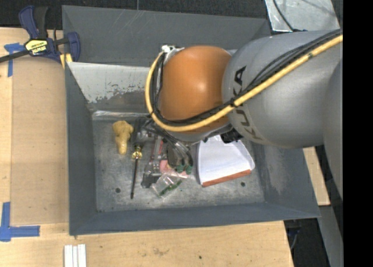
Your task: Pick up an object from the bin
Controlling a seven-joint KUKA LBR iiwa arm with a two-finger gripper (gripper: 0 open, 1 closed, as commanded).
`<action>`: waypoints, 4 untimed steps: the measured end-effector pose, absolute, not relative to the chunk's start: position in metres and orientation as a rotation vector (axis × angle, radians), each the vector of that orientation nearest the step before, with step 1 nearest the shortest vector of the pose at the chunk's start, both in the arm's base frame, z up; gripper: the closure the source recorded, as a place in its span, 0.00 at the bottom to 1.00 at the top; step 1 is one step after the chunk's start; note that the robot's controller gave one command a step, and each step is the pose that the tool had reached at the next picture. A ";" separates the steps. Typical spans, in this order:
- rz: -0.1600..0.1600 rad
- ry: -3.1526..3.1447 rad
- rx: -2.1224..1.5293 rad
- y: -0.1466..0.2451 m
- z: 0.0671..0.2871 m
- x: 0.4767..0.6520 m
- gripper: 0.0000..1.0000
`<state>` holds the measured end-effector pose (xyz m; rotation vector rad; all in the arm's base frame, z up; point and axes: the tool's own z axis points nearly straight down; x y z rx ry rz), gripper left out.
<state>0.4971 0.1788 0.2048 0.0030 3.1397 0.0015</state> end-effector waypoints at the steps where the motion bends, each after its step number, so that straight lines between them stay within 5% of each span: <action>1: 0.002 3.140 0.003 0.179 0.205 0.497 0.00; 2: 0.002 3.138 -0.027 0.128 0.178 0.491 0.00; 3: -0.001 3.130 -0.143 0.112 0.123 0.497 0.00; 4: 0.003 3.101 -0.459 0.110 0.082 0.517 0.00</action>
Offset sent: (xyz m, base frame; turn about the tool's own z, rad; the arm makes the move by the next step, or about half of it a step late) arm -0.0091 -0.0717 -0.0364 -0.0174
